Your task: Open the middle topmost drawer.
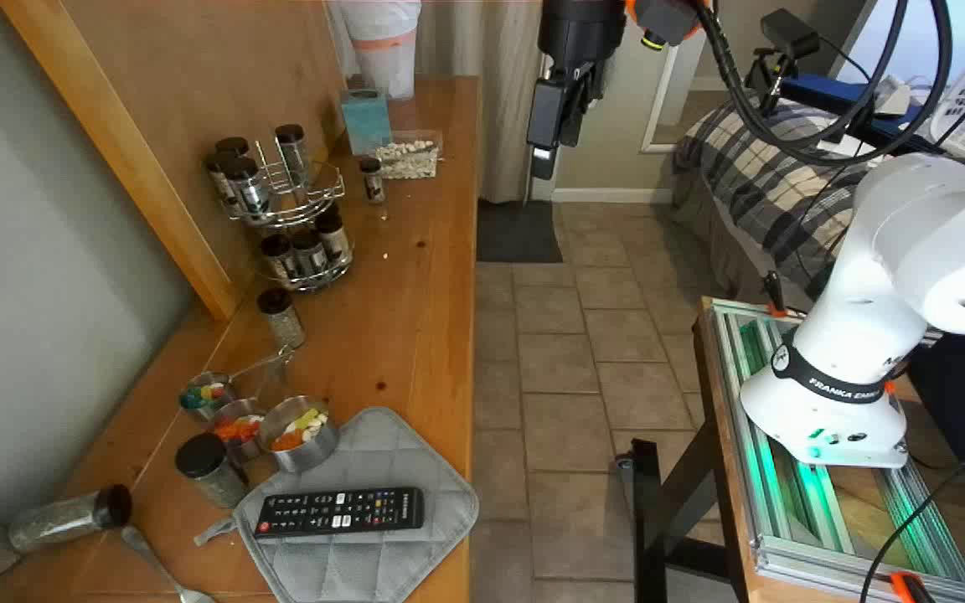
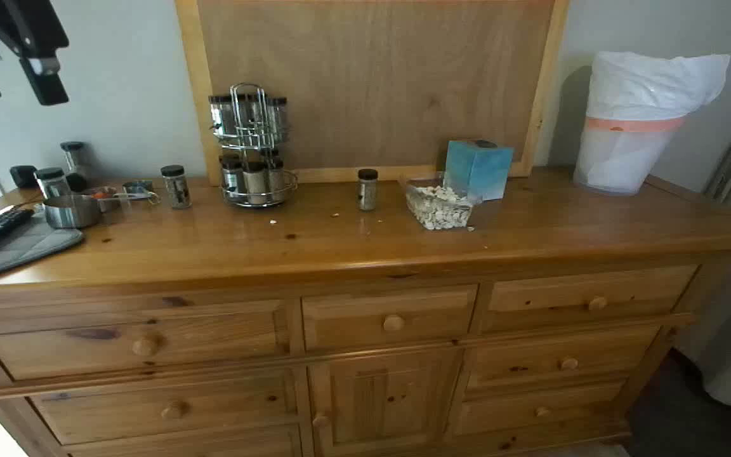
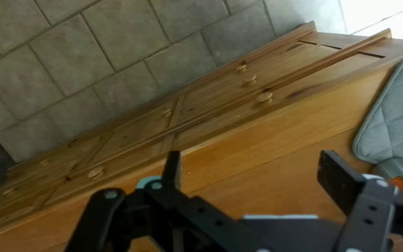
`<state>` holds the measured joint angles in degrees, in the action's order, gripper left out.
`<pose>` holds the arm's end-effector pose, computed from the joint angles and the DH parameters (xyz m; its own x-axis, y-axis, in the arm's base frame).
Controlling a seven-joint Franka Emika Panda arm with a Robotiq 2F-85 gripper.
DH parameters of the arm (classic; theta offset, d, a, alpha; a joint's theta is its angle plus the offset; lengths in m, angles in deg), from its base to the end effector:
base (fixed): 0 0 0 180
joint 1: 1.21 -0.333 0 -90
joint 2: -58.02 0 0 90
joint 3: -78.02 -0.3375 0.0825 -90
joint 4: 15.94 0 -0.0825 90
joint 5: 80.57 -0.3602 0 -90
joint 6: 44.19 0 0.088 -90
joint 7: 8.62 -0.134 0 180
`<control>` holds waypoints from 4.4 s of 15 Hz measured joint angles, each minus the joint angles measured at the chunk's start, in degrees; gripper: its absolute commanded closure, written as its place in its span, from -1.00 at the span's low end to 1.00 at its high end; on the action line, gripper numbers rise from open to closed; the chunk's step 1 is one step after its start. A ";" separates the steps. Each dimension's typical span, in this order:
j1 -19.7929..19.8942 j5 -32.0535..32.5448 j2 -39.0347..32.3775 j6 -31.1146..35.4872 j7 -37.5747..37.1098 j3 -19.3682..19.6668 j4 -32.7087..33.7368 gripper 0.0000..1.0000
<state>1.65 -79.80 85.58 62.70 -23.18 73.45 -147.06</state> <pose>0.3822 0.0141 0.5369 0.9720 -0.2251 0.0673 -0.2277 -0.9731 0.0341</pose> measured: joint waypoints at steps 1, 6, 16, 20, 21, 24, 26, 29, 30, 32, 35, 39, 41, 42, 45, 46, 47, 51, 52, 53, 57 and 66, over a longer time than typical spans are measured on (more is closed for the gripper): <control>0.00 0.00 0.00 0.00 0.00 0.00 0.00 -1.00; 0.00 0.00 0.00 0.00 0.00 0.00 0.00 -1.00; 0.17 0.14 -1.95 -0.42 11.18 5.28 -0.77 -1.00; 1.02 2.12 -5.87 5.24 27.06 12.29 -1.07 -1.00; 1.15 2.13 -7.22 7.36 31.01 13.93 -1.08 -1.00; 2.04 2.22 -12.48 14.30 39.49 17.81 -1.10 -1.00; 2.64 2.14 -16.67 18.95 44.62 19.77 -1.08 -1.00; 4.23 1.39 -22.49 25.22 50.23 21.58 -1.11 -1.00; 5.06 1.10 -24.45 27.61 51.69 21.94 -1.18 -1.00; 7.04 0.13 -28.66 31.92 54.22 22.16 -1.31 -1.00; 9.15 -2.36 -34.21 33.99 57.09 22.15 -0.99 -1.00; 9.27 -2.70 -35.24 34.17 57.32 21.98 -0.21 -1.00; 9.27 -2.71 -35.24 34.17 57.32 21.98 -0.10 -1.00; 9.27 -2.71 -35.24 34.17 57.32 21.98 -0.08 -1.00; 9.83 -2.67 -35.31 34.17 57.28 21.39 -0.08 -1.00; 10.22 -2.67 -35.55 34.33 57.44 21.05 -0.05 -1.00; 10.70 -2.74 -36.05 34.80 58.10 20.72 -0.01 -1.00; 15.03 -13.23 -40.66 36.33 68.37 17.61 0.98 -1.00; 16.43 -15.82 -42.29 37.04 70.92 16.82 1.56 -1.00; 17.87 -17.73 -44.08 38.10 73.16 16.16 2.33 -1.00; 23.61 -21.13 -51.21 44.11 79.36 13.46 6.14 -1.00; 33.56 -22.13 -67.07 56.16 81.73 1.39 21.00 -1.00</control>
<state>35.20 -101.93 18.51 118.86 58.55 74.85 -126.06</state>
